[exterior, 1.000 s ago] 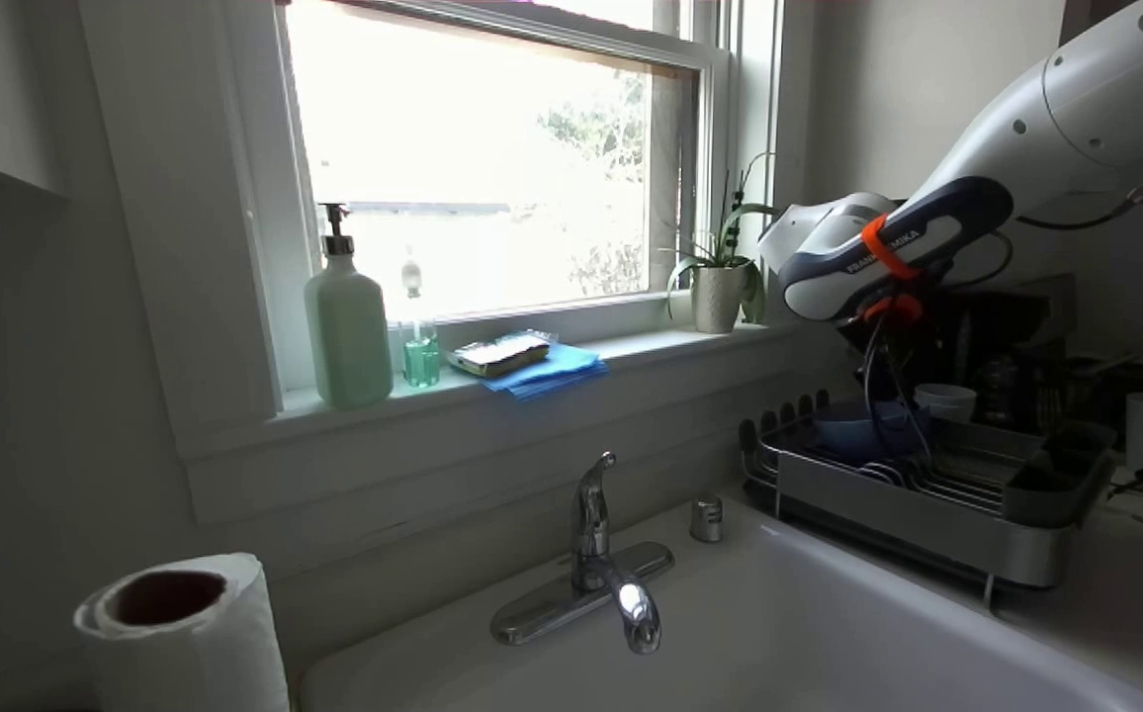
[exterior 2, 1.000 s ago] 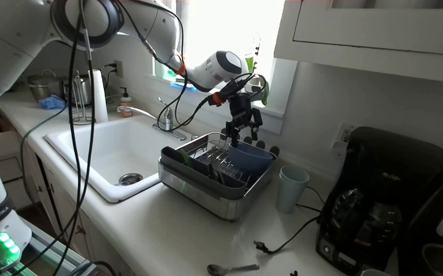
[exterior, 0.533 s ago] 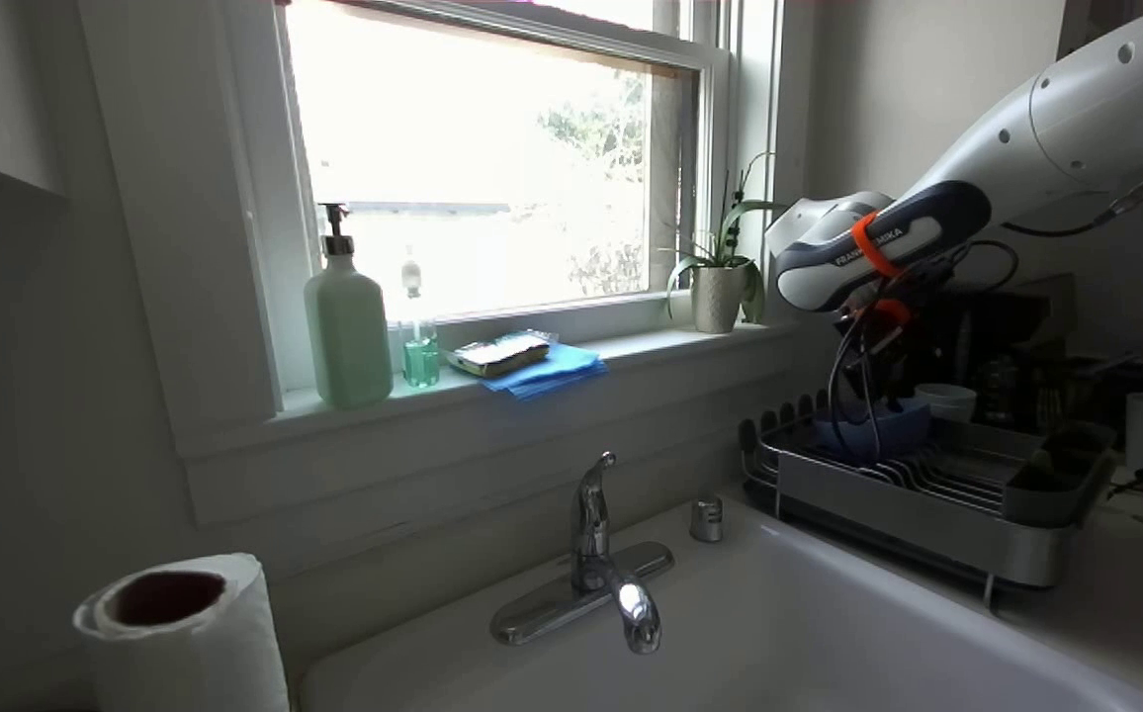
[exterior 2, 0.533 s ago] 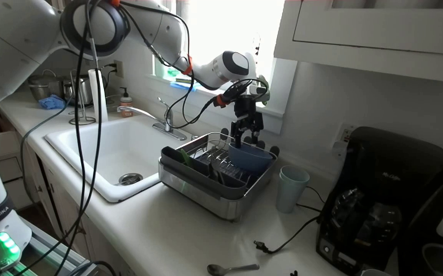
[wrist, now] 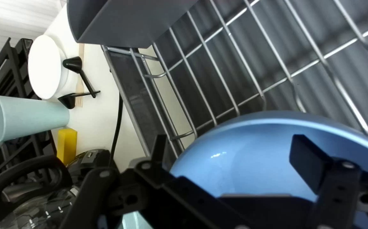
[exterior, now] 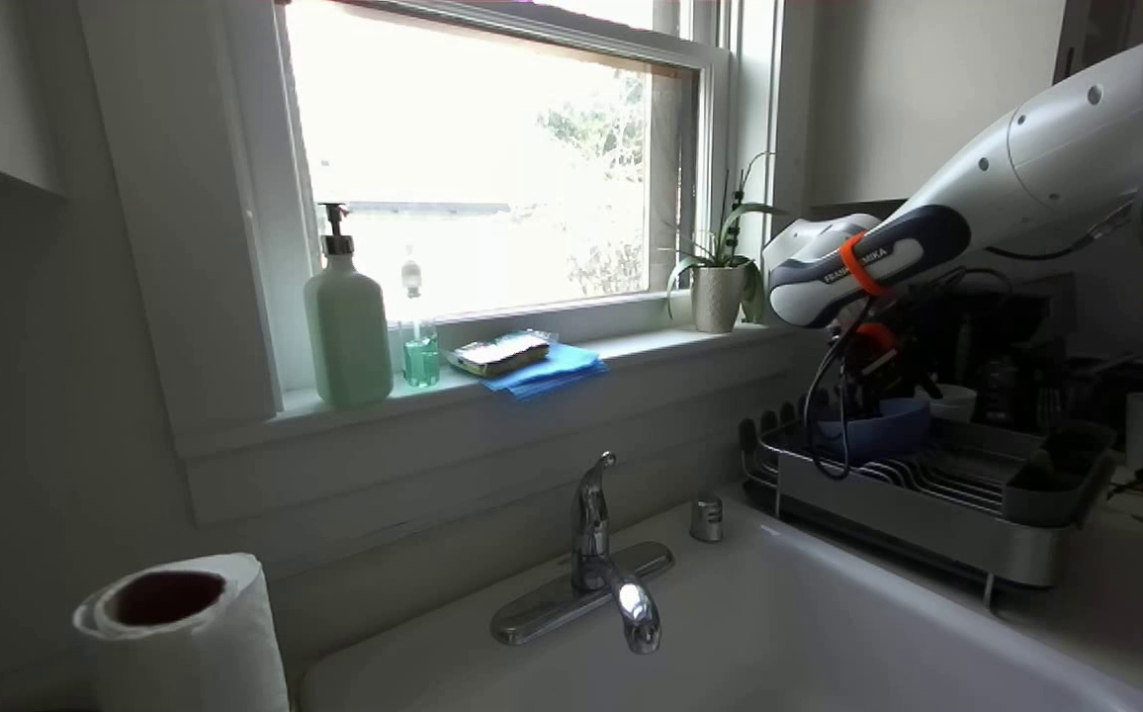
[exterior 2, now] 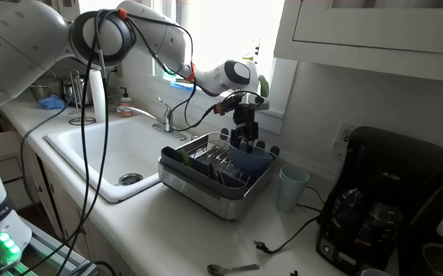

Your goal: Turn the blue bowl in the drying rack in an upright position

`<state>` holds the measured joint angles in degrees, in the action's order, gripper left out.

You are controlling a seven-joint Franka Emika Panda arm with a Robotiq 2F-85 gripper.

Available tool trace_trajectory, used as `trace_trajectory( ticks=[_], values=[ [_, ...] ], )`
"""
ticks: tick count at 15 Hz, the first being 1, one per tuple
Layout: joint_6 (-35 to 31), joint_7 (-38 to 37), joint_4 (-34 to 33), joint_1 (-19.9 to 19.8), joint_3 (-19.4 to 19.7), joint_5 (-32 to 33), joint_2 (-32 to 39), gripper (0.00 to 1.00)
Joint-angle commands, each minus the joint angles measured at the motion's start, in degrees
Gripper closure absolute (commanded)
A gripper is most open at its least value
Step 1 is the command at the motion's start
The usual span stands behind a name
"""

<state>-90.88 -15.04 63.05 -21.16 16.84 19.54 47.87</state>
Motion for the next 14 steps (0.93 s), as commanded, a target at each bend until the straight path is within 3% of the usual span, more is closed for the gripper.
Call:
trace_trajectory(
  ticks=[1, 2, 6, 7, 8, 9, 12, 14],
  values=[
    [2.43, -0.78, -4.67, -0.87, 0.45, -3.5, 2.6, 0.29],
    [2.39, -1.33, -4.37, -1.34, -0.32, -3.21, 2.35, 0.32],
    [4.03, -2.12, -5.85, -1.75, -0.26, -3.07, 2.79, 0.62],
    [4.4, -2.29, -6.08, -1.88, -0.24, -3.01, 2.77, 0.34],
    [4.81, -2.48, -6.42, -1.96, -0.21, -2.97, 2.77, 0.22],
    [5.07, -2.75, -6.68, -2.01, -0.13, -2.93, 2.87, 0.21],
    [6.57, -3.93, -6.8, -1.99, -0.01, -2.95, 3.12, 0.02],
    [7.72, -4.89, -6.82, -1.93, 0.07, -2.91, 3.14, 0.0]
  ],
)
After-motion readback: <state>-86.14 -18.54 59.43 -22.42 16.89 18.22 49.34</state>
